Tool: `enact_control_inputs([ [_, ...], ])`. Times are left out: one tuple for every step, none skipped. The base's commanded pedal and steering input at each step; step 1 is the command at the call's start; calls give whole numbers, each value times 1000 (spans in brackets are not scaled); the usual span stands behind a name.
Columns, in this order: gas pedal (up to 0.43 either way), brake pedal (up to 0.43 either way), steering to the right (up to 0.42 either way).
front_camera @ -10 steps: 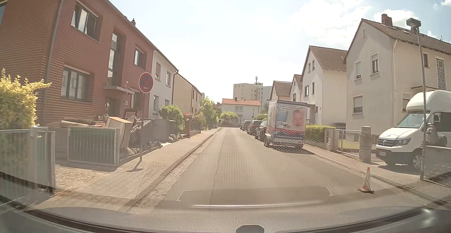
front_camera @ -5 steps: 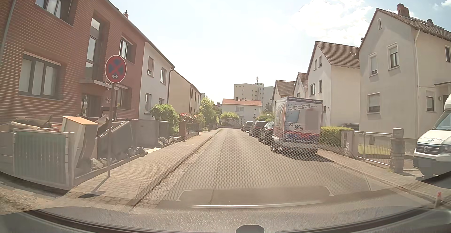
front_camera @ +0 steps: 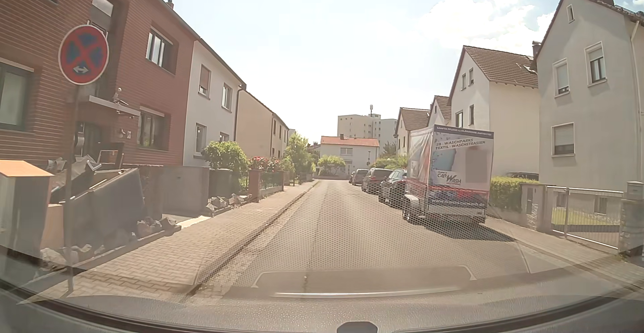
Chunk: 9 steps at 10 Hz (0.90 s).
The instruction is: Follow the waypoints while adhering to traffic rules and regulations
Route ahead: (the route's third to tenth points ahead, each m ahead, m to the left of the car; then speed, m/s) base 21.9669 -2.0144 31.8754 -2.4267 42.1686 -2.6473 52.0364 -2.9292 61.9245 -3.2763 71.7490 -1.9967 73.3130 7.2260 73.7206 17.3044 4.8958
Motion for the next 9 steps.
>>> enact_control_inputs([
  [28, 0, -17],
  [28, 0, -19],
  [28, 0, -20],
  [28, 0, -20],
  [28, 0, -18],
  [28, 0, -17],
  [28, 0, -18],
  [39, 0, -17],
  [79, 0, -11],
])
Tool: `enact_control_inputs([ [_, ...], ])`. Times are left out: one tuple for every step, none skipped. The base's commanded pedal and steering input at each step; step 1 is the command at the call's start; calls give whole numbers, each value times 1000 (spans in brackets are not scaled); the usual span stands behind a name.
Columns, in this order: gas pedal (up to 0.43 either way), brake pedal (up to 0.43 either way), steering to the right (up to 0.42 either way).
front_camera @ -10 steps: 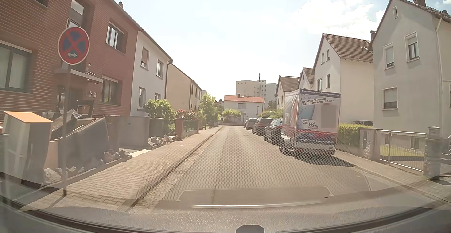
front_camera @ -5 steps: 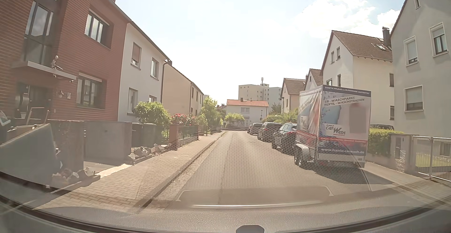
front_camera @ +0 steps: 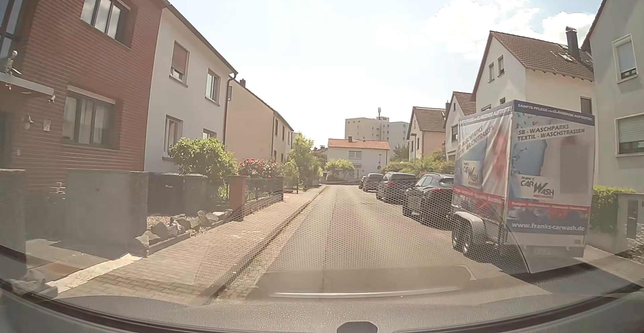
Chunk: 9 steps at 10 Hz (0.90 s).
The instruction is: Follow the waypoints while adhering to traffic rules and regulations
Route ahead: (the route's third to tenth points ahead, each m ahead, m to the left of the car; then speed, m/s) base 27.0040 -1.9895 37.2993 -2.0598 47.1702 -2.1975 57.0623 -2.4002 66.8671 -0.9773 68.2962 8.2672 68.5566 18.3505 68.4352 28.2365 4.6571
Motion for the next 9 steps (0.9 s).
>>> enact_control_inputs([
  [79, 0, 6],
  [79, 0, 27],
  [79, 0, 62],
  [79, 0, 85],
  [79, 0, 87],
  [98, 0, 76],
  [98, 0, 59],
  [98, 0, 45],
  [110, 0, 33],
])
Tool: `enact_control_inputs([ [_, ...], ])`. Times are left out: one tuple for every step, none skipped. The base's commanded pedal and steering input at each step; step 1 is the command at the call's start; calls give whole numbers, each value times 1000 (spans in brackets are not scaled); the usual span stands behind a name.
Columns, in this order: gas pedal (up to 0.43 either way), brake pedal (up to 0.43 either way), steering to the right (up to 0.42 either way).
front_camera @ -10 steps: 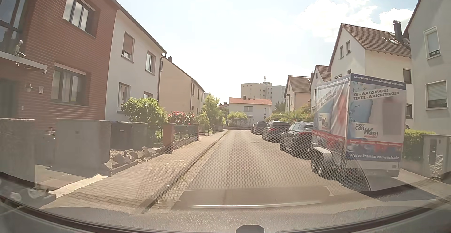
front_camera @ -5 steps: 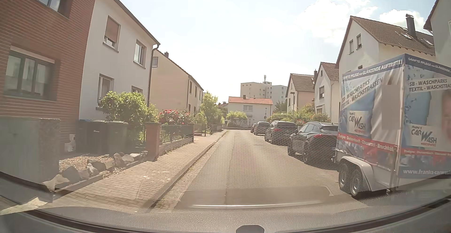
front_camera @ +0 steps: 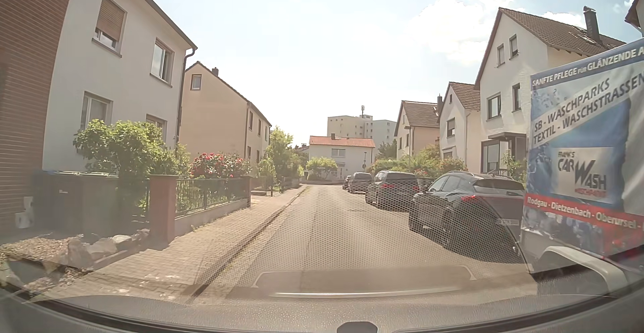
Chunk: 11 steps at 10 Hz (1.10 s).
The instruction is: Follow the waypoints while adhering to traffic rules and regulations
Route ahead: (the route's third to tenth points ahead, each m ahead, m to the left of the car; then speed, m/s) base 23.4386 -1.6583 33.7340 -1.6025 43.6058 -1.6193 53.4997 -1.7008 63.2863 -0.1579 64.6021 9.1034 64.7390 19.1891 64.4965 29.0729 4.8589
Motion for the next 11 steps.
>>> enact_control_inputs([
  [110, 0, 21],
  [110, 0, 15],
  [110, 0, 15],
  [110, 0, 14],
  [118, 0, 14],
  [118, 0, 13],
  [118, 0, 8],
  [130, 0, 1],
  [138, 0, -5],
  [138, 0, -13],
  [138, 0, -16],
])
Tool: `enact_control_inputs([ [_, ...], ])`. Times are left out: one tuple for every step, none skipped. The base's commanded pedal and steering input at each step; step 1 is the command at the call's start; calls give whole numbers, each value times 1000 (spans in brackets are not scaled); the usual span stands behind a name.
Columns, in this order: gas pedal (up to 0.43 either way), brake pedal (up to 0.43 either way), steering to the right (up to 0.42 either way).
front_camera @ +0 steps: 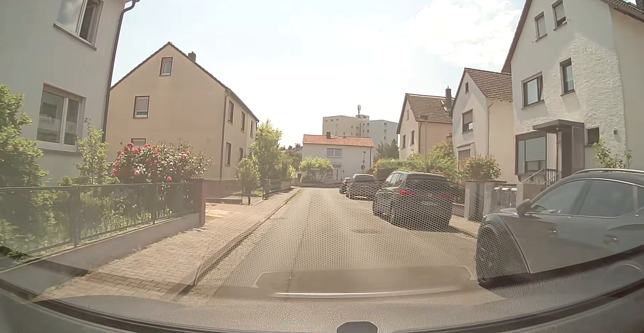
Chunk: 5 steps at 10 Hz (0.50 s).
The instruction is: Follow the waypoints while adhering to traffic rules and regulations
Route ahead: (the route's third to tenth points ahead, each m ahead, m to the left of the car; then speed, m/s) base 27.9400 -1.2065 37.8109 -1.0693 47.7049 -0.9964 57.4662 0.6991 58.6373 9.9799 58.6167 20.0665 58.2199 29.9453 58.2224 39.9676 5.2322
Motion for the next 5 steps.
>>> enact_control_inputs([
  [138, 0, -17],
  [138, 0, -17],
  [138, 0, -16],
  [138, 0, -13],
  [138, 0, -10],
])
